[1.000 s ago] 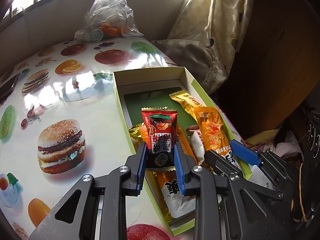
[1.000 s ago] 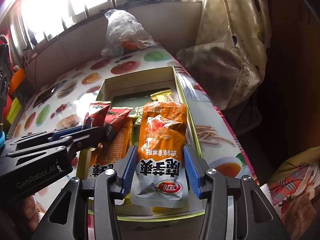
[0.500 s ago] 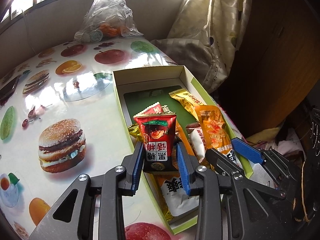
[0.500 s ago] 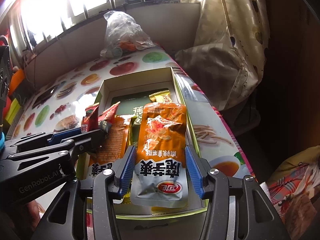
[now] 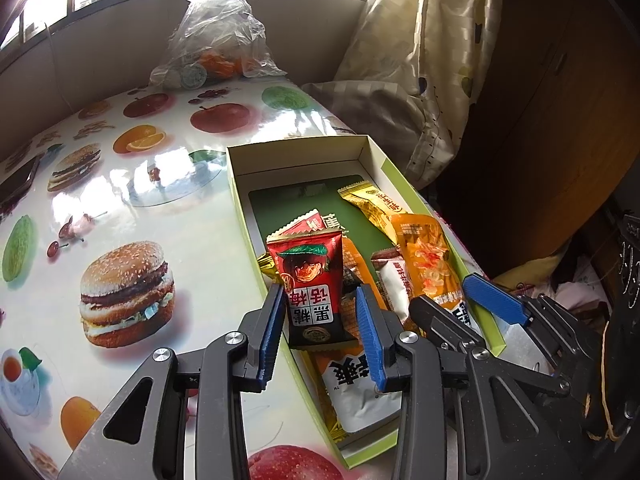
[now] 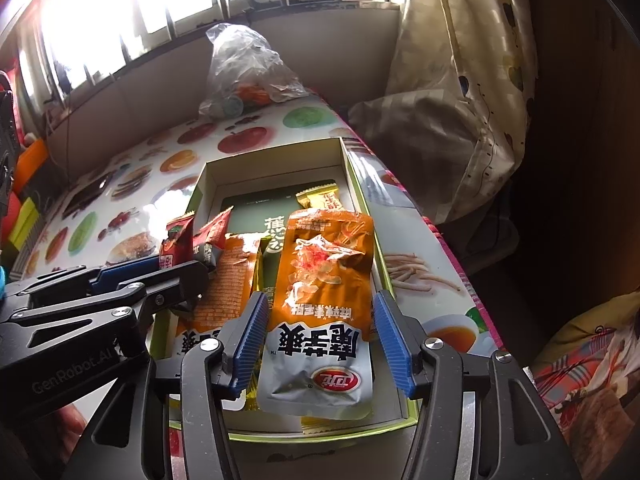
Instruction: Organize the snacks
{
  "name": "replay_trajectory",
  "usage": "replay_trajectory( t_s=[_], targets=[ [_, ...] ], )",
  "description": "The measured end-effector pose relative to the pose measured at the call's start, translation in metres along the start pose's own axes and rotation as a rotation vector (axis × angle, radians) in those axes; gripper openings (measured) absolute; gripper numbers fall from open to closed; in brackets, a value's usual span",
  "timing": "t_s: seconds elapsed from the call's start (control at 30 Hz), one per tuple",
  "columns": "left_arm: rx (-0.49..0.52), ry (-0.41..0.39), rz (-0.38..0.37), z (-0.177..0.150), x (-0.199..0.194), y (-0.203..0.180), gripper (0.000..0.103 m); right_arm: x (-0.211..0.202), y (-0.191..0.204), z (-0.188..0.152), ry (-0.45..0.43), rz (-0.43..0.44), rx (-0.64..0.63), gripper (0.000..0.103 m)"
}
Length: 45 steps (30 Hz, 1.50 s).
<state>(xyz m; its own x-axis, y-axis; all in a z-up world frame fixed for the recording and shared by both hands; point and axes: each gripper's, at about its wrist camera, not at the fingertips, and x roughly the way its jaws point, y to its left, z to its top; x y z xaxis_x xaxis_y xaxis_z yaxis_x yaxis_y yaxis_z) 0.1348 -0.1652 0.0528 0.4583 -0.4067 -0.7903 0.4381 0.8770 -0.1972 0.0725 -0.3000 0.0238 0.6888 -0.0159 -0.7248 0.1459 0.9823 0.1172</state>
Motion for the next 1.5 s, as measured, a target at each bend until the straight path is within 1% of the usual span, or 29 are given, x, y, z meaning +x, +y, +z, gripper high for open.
replay_trajectory(
  t_s=[0.03,0.07,0.1,0.13,0.23,0.43,0.53,0.7,0.77,0.83,0.97,1.1,1.2,1.3,1.4,1.5],
  targets=[
    [0.006,-0.005,0.009,0.0,-0.001,-0.001,0.044,0.0,0.0,0.0,-0.002,-0.001,-0.002,0.055],
    [0.008,-0.01,0.013,-0.001,-0.003,-0.001,0.052,-0.001,0.0,0.001,-0.004,-0.002,-0.005,0.056],
    [0.004,-0.014,0.013,-0.001,-0.005,0.0,0.054,-0.001,0.0,0.001,-0.006,-0.004,-0.007,0.056],
    [0.0,-0.014,0.012,-0.001,-0.006,0.001,0.054,-0.001,0.0,0.001,-0.007,-0.005,-0.007,0.056],
    [0.004,-0.033,0.037,-0.003,-0.013,0.003,0.054,-0.004,0.003,0.001,-0.015,-0.012,-0.007,0.056],
    [0.0,-0.071,0.044,-0.009,-0.035,0.005,0.054,-0.016,0.008,-0.002,-0.039,-0.017,-0.007,0.056],
    [0.005,-0.093,0.067,-0.016,-0.047,0.006,0.054,-0.027,0.011,-0.003,-0.056,-0.016,-0.013,0.056],
    [-0.009,-0.11,0.073,-0.035,-0.065,0.011,0.054,-0.049,0.016,-0.011,-0.086,-0.013,-0.02,0.057],
    [-0.004,-0.098,0.081,-0.046,-0.067,0.01,0.054,-0.056,0.018,-0.017,-0.089,-0.017,-0.025,0.057],
    [-0.011,-0.083,0.071,-0.056,-0.068,0.011,0.054,-0.061,0.02,-0.025,-0.083,-0.027,-0.029,0.057],
    [-0.011,-0.061,0.097,-0.077,-0.067,0.01,0.054,-0.067,0.023,-0.044,-0.062,-0.033,-0.04,0.057],
    [-0.013,-0.032,0.104,-0.095,-0.063,0.013,0.054,-0.066,0.024,-0.062,-0.036,-0.031,-0.031,0.057],
    [-0.011,-0.011,0.113,-0.103,-0.057,0.013,0.054,-0.061,0.024,-0.074,-0.007,-0.022,-0.027,0.057],
    [-0.011,0.003,0.134,-0.112,-0.052,0.013,0.054,-0.056,0.026,-0.083,0.003,-0.035,-0.03,0.057],
    [-0.02,0.021,0.126,-0.118,-0.048,0.015,0.054,-0.051,0.025,-0.09,0.02,-0.033,-0.02,0.057],
    [-0.027,0.013,0.144,-0.122,-0.046,0.017,0.054,-0.046,0.027,-0.093,0.026,-0.05,-0.022,0.057]
  ],
)
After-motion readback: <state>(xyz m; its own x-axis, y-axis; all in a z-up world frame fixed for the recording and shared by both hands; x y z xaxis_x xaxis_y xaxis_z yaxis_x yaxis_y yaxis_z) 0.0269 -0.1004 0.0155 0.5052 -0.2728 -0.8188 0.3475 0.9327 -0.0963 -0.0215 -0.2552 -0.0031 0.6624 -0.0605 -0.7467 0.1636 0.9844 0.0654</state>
